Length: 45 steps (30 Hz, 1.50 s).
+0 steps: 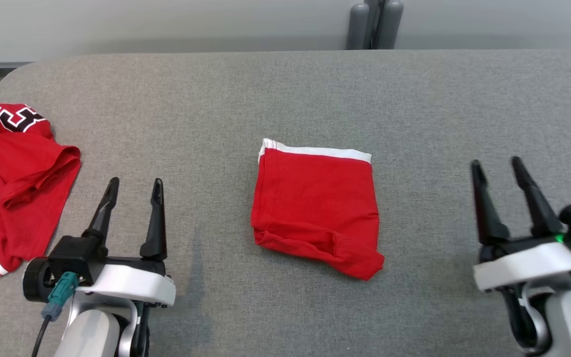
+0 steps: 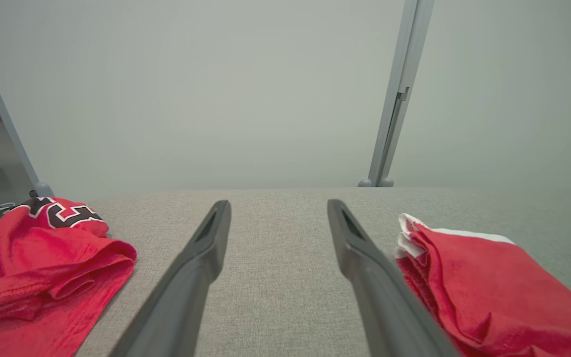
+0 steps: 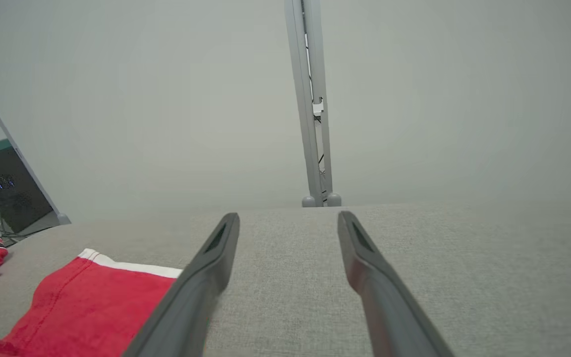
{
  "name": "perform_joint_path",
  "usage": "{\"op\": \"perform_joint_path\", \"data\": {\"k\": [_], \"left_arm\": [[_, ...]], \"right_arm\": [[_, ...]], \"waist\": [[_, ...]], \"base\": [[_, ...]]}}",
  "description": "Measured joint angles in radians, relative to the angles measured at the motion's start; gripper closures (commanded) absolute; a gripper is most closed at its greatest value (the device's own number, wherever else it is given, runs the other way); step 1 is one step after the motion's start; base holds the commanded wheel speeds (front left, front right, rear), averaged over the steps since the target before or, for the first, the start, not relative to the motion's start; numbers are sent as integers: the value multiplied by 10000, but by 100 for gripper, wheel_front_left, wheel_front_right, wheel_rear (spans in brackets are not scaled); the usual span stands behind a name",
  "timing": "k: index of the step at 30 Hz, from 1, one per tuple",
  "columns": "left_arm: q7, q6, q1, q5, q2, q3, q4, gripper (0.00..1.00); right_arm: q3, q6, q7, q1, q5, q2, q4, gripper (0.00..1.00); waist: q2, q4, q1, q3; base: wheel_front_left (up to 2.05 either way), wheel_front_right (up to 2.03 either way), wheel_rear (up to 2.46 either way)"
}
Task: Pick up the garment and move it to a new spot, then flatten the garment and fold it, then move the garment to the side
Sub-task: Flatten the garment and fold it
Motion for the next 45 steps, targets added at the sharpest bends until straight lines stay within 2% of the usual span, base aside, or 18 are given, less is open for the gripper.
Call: {"op": "perform_joint_path", "data": {"k": [6, 16, 28, 29, 30, 31, 36, 45], "left_arm": [[100, 125, 404, -56, 188, 111, -211, 0], [399, 280, 876, -52, 347, -6, -633, 0], [568, 355, 1000, -52, 407, -163, -851, 0], [568, 355, 1000, -52, 408, -176, -855, 0], [569, 355, 998, -52, 412, -184, -867, 0], [569, 355, 996, -52, 416, -198, -872, 0], [600, 347, 819, -52, 428, -282, -917, 0], [359, 173, 177, -73, 194, -535, -673, 0]], "right_arm": [[-959, 0, 314, 824, -326, 46, -594, 0], [-1012, 0, 656, 1413, -368, 150, -963, 0], [-1066, 0, 740, 1424, -355, 203, -1034, 0], [-1078, 0, 740, 1424, -349, 209, -1020, 9], [-1083, 0, 740, 1421, -328, 211, -1007, 74], [-1083, 0, 765, 1417, -282, 211, -965, 100], [-717, 0, 846, 1116, -75, 21, -531, 100], [2606, 0, 616, -912, 855, -600, 1647, 100]], "waist": [[0, -118, 0, -252], [0, -238, 0, -720], [0, -168, 1, -654], [0, -158, 1, -650], [0, -147, 0, -637], [0, -130, 0, -623], [0, 4, 0, -417], [0, 659, 0, 195]], "base": [[0, 0, 0], [0, 0, 0], [0, 0, 0], [0, 0, 0], [0, 0, 0], [0, 0, 0], [0, 0, 0], [0, 0, 0]]}}
